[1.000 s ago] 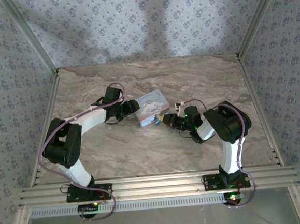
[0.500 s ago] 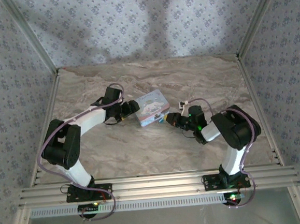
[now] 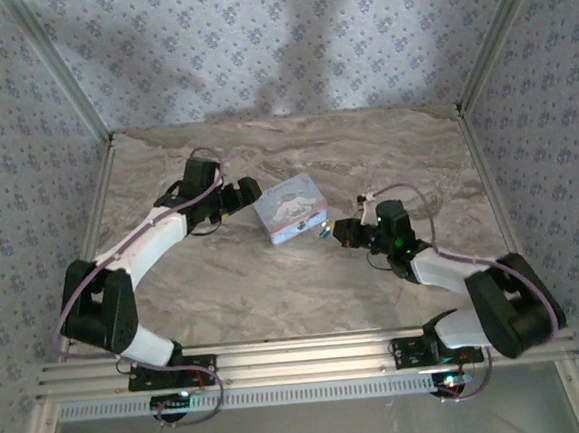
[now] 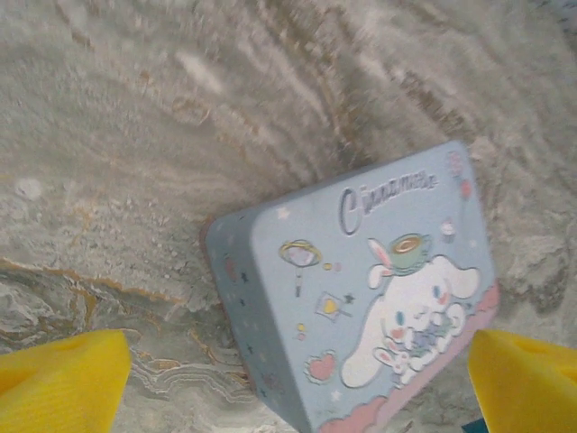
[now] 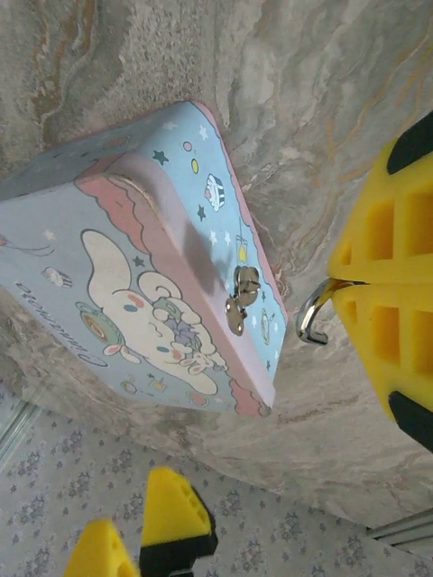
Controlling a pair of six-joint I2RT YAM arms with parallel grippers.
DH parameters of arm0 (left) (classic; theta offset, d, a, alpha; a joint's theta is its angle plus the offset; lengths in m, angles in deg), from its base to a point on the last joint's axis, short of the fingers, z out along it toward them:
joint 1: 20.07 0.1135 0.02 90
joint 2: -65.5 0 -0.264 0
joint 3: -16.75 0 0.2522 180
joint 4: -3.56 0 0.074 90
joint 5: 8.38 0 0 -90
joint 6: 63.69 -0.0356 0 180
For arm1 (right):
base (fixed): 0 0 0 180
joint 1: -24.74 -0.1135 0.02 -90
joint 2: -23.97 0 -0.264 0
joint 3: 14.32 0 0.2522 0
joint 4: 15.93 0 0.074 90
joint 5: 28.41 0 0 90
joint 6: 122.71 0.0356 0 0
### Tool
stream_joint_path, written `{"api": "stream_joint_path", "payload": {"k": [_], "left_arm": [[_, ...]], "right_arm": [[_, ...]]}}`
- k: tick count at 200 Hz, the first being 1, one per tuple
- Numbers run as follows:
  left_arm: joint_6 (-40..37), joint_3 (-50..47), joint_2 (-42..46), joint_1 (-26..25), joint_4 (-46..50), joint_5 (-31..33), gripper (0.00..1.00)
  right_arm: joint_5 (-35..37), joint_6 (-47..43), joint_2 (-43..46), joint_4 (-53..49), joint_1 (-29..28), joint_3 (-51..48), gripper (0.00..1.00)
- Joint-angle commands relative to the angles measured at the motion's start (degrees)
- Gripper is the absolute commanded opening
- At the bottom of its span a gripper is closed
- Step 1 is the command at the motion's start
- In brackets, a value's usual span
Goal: Unlock a padlock with a key
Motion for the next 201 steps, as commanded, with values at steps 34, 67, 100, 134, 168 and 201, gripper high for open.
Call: {"api": "stream_joint_path", "payload": {"k": [34, 67, 100, 134, 168, 201], "left_arm": [[-3.58, -8.75, 15.21, 0.18, -3.07, 7.95, 0.98], [-5.59, -13.98, 24.58, 0.49, -5.73, 13.60, 0.98], [-8.92, -19.71, 32.78, 0.70, -11.55, 15.68, 0.98], [-9.96, -21.28, 35.54, 1.40, -11.54, 16.87, 0.98], [-9.64, -21.49, 35.29, 1.50, -11.81, 16.95, 0.98], [-9.29, -21.36, 34.71, 1.62, -12.15, 16.94, 0.98]], "right_arm": [[1.39, -13.17, 10.72, -34.41, 0.94, 8.90, 0.00], [-0.17, -14.30, 12.88, -44.77, 0.94, 11.14, 0.00], [-1.23, -13.66, 14.97, -51.24, 0.26, 10.81, 0.00], [-1.92, -13.28, 14.67, -54.84, -0.90, 9.38, 0.00], [-2.38, -13.26, 10.86, -54.32, -2.03, 7.55, 0.00], [-2.75, -13.84, 5.32, -52.10, -2.92, 7.61, 0.00]]}}
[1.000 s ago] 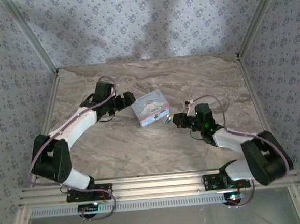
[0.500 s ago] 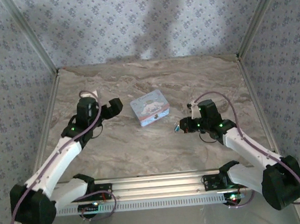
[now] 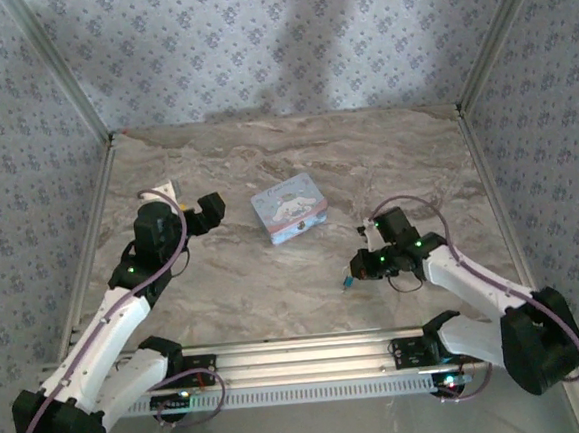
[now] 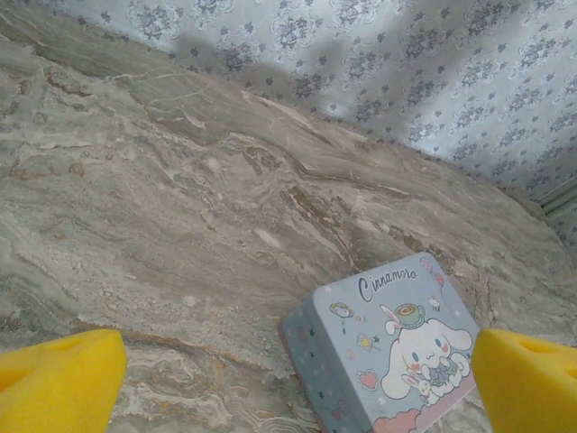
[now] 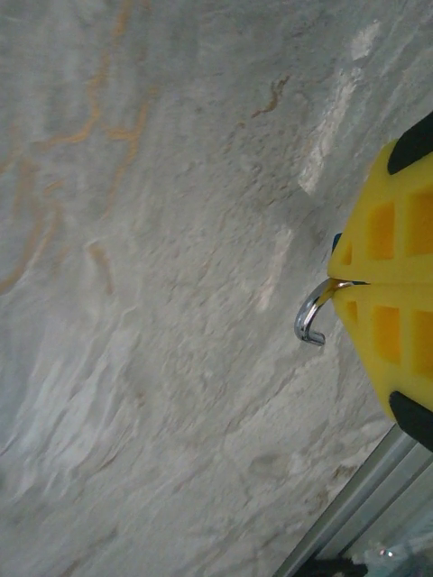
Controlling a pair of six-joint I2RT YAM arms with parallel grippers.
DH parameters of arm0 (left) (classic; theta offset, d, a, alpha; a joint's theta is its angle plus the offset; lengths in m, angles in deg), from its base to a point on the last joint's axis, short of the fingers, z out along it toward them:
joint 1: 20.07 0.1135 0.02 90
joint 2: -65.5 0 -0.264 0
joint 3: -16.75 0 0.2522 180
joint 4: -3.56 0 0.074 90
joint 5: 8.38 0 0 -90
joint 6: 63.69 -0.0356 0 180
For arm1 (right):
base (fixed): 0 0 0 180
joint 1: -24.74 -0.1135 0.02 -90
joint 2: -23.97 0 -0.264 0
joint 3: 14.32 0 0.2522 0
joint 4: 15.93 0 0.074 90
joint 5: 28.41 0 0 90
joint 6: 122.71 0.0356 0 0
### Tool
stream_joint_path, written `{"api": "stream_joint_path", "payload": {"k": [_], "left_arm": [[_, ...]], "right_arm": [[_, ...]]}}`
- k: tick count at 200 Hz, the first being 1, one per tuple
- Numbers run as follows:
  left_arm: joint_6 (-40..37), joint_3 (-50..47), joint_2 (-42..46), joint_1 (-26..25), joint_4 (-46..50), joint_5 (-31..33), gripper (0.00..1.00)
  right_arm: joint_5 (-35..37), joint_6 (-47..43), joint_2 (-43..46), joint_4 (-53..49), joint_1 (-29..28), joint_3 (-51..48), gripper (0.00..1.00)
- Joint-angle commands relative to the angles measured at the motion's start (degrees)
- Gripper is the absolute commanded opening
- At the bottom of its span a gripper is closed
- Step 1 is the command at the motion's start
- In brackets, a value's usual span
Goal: Unlock a padlock with a key
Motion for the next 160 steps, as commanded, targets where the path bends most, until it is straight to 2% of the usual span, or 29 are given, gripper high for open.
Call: {"api": "stream_joint_path", "payload": {"k": [1, 91, 160], "left_arm": [[-0.82, -0.27, -0.26, 0.42, -2.18, 0.99, 0.98], [-0.72, 0.01, -0.54, 0.49, -1.88, 0.75, 0.98], [-0.85, 0.08, -0.03, 0.67, -1.65, 1.01, 0.98]], "right_arm": [[-1.41, -1.07, -3.07, 0.09, -0.78, -0.36, 0.00], [-2.13, -0.83, -11.99, 5.95, -0.97, -0.13, 0.02], [-1.01, -1.16, -8.69, 6.40, 0.11, -0.26, 0.22]]}}
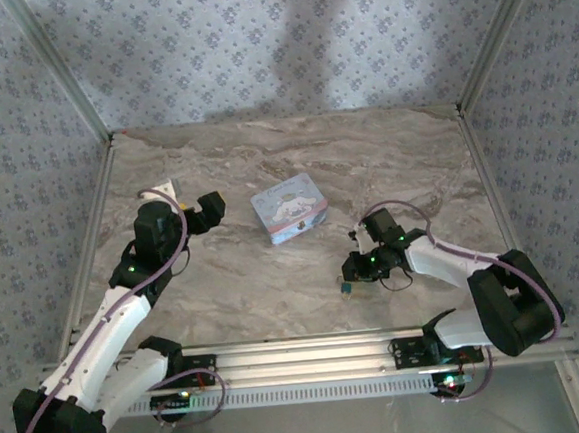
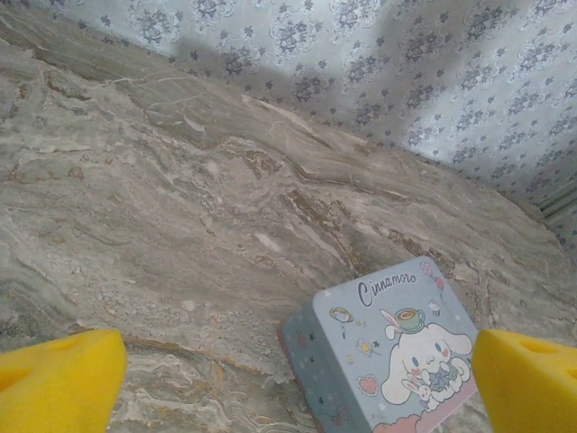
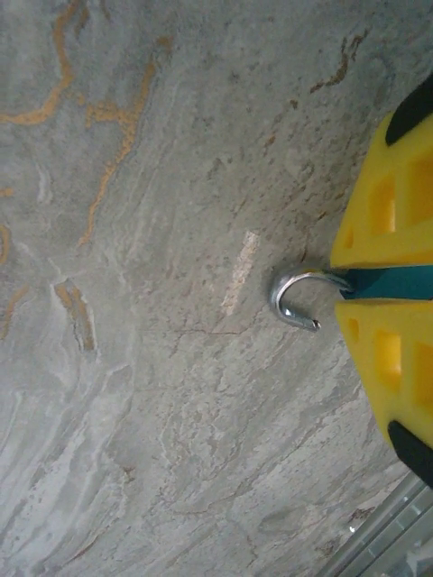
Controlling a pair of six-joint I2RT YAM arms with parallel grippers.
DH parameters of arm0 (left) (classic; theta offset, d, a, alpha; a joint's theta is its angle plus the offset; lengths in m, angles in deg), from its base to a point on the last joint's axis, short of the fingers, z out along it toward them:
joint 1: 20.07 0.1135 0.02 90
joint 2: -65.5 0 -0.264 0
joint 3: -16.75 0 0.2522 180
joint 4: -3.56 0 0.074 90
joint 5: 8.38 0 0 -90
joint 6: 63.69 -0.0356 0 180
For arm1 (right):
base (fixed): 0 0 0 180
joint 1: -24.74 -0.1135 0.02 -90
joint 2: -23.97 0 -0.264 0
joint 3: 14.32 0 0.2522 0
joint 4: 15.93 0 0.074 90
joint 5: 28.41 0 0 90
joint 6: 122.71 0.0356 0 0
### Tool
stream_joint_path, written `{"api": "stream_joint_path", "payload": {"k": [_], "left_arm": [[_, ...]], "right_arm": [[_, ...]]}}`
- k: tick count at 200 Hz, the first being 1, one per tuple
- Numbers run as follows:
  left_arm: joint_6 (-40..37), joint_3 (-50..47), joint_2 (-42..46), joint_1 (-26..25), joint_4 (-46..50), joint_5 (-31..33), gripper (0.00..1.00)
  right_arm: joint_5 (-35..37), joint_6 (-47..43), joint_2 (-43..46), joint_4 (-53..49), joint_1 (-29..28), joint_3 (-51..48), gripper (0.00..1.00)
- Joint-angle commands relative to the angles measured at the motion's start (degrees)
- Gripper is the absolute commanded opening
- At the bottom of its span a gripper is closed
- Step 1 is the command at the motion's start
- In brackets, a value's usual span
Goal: Unlock a padlock with a key
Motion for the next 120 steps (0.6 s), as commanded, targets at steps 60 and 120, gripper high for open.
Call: {"api": "stream_joint_path", "payload": {"k": [60, 120], "left_arm": [[0.91, -0.22, 2.58, 1.35, -0.24, 4.99, 0.98], [-1.21, -2.93, 11.06, 2.05, -1.52, 9.38, 0.98]], "right_arm": [[5.61, -3.11, 14.79, -3.33, 4.22, 1.69, 0.34], [12.93, -9.46, 28.51, -4.64, 13.06, 5.04, 0.50]]}}
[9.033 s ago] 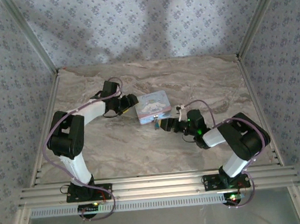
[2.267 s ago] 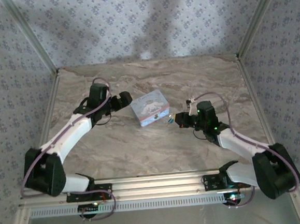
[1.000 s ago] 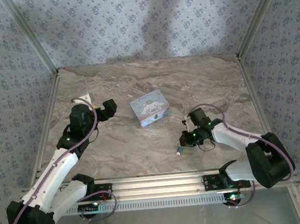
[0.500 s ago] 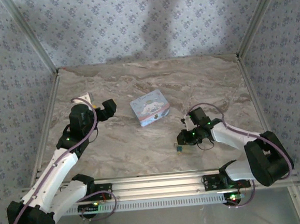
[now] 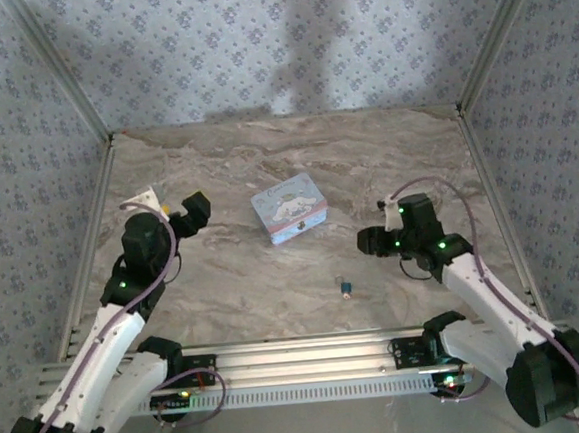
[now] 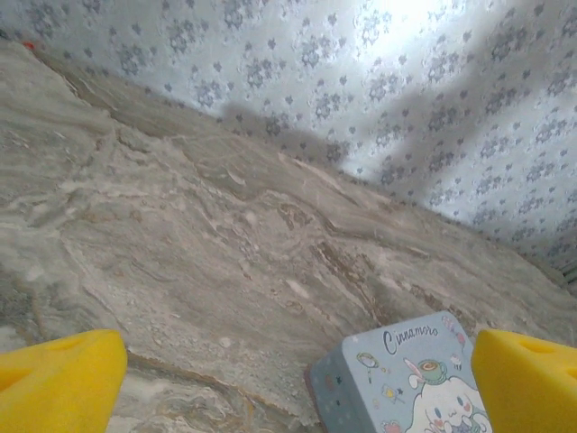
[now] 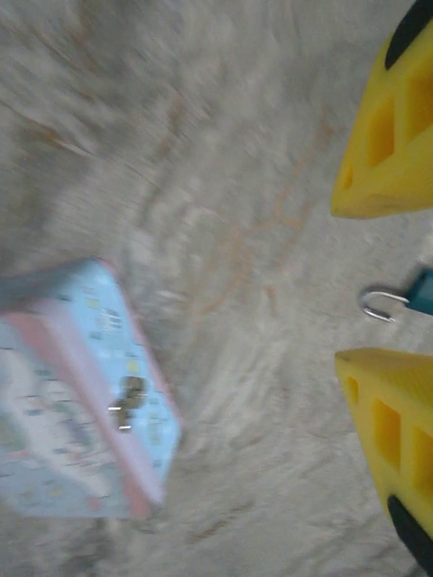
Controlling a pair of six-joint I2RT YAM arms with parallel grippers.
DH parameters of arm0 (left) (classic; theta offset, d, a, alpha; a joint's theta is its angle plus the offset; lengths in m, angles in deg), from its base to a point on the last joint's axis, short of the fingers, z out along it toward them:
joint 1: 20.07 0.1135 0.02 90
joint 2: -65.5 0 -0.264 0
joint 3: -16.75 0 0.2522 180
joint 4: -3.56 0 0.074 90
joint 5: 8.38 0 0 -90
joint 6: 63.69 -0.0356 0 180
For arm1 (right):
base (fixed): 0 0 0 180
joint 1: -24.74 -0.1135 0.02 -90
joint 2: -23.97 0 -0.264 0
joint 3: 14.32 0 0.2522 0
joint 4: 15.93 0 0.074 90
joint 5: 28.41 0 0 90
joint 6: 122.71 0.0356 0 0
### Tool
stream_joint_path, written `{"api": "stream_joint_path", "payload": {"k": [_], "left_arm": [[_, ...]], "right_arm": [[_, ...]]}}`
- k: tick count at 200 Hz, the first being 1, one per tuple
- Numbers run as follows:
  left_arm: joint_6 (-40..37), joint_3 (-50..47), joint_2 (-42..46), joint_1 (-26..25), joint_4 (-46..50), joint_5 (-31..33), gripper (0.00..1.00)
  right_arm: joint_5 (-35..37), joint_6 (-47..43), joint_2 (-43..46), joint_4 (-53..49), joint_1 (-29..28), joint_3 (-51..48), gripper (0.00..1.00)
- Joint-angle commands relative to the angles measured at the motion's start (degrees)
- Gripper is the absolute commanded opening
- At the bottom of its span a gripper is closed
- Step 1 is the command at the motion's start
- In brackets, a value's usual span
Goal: Unlock a padlock with a key
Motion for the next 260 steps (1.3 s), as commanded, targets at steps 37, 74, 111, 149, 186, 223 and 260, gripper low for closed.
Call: {"api": "stream_joint_path", "payload": {"k": [37, 74, 111, 149, 186, 223, 260], "left_arm": [[-2.98, 0.14, 5.29, 0.76, 1.72, 3.61, 0.98], [-3.16, -0.19, 6.44, 0.85, 2.55, 3.86, 0.98], [-3.84, -1.13, 5.88, 1.12, 2.11, 5.07, 0.98], [-6.11, -3.70, 6.08, 1.29, 0.31, 10.64, 0.98], [-11.44, -5.78, 5.14, 1.60, -2.63, 15.25, 0.98], [-16.75, -6.28, 1.48, 3.31, -3.42, 22.05, 0.98], [-19.66, -6.71, -3.38, 6.64, -2.52, 23.94, 0.98]], "right_arm": [[7.34, -7.51, 9.49, 1.51, 8.85, 1.24, 0.64], [6.91, -7.06, 12.61, 5.11, 13.72, -1.70, 0.77], [9.68, -5.10, 14.24, 11.69, 17.11, -6.33, 0.99], [16.67, -6.60, 13.26, 18.98, 19.46, -10.73, 1.00], [22.42, -11.49, 10.55, 33.77, 19.83, -17.76, 1.00], [22.23, -14.71, -1.74, 43.97, 21.14, -18.71, 1.00], [17.21, -14.27, -14.27, 59.62, 21.68, -19.57, 1.00]]}}
